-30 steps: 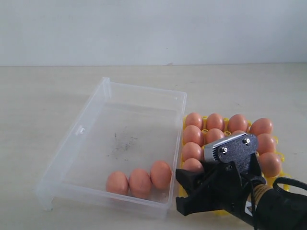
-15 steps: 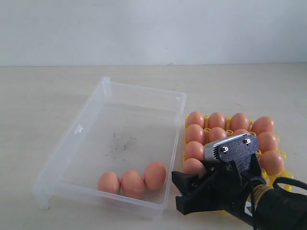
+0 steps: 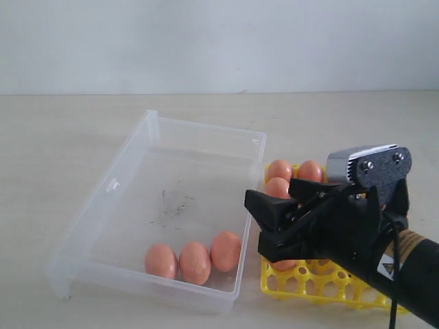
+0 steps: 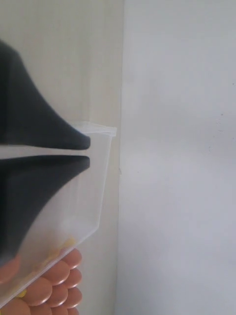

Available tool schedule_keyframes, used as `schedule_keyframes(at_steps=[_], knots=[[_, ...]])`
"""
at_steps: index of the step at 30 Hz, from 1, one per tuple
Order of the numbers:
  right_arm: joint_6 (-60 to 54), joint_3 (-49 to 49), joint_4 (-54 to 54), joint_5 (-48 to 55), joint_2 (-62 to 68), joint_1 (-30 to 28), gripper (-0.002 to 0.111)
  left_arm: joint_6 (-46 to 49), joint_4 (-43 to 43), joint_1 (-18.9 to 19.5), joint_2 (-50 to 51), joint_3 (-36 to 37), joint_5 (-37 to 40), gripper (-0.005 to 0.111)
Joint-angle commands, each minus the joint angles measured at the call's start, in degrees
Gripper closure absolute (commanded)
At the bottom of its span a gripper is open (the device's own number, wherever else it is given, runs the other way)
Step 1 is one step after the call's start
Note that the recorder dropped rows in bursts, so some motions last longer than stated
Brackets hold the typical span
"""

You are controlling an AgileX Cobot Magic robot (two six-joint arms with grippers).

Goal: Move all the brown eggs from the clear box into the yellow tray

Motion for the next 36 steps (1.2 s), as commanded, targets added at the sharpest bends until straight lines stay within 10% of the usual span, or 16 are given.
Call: schedule_keyframes(at_steps=[1, 5, 14, 36], knots=[[0.25, -1.09, -1.18, 7.34, -5.18, -0.1, 0.051, -0.47, -0.13, -0.45, -0.15, 0.15, -0.09, 0.102], [4.01, -11.13, -13.1, 33.9, -7.76, -0.1, 0.065, -0.47, -0.13, -0.45, -0.15, 0.15, -0.09, 0.102], [2.85, -39.86, -16.28, 76.65, -1.7, 0.89, 0.049, -0.47, -0.13, -0.45, -0.15, 0.15, -0.32, 0.102], [-11.91, -72.56, 8.22, 99.7, 33.79, 4.55, 0.049, -0.47, -0.13, -0.45, -0.15, 0.15, -0.1, 0.102]])
